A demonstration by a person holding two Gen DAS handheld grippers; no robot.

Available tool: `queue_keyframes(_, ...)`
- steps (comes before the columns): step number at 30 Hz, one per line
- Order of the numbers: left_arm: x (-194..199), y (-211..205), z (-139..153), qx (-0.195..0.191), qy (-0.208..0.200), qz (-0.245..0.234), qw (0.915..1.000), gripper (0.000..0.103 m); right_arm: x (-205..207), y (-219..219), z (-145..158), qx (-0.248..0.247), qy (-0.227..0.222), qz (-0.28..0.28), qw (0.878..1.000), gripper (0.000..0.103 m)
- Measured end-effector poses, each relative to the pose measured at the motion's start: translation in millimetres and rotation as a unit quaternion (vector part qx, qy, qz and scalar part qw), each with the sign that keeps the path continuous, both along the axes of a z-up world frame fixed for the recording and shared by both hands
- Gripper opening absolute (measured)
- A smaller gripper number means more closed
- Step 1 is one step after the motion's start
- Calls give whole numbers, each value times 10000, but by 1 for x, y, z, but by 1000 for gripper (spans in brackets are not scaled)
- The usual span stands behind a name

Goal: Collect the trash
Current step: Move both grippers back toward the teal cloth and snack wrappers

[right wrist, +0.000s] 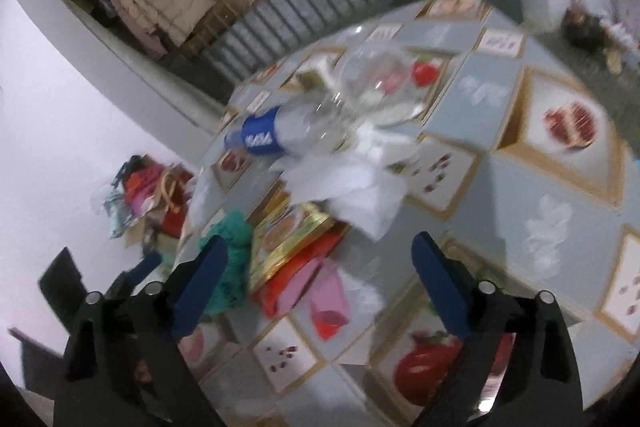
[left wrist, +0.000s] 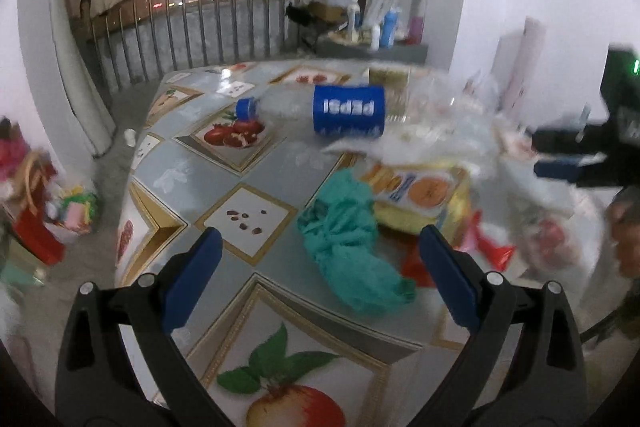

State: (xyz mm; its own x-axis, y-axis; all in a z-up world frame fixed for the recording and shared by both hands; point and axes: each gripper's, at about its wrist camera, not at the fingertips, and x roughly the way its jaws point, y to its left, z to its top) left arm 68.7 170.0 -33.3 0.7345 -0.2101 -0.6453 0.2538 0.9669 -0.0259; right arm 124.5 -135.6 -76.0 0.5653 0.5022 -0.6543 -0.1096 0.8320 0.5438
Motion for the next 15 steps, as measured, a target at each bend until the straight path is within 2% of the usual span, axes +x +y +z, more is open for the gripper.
queue_keyframes(2, 5, -6, -5, 100, 84, -78, 9999, 94, 7, 7, -7, 140, 134, 83, 9998, 87)
queue_keyframes(7, 21, -7, -9, -35, 297, -70, 9995, 92, 24, 19, -21, 307, 390, 176, 9986, 78)
queue_keyframes(15, 38, -4, -22, -316, 733, 50, 9968, 75, 43, 23, -33, 407, 574, 109, 9975, 66)
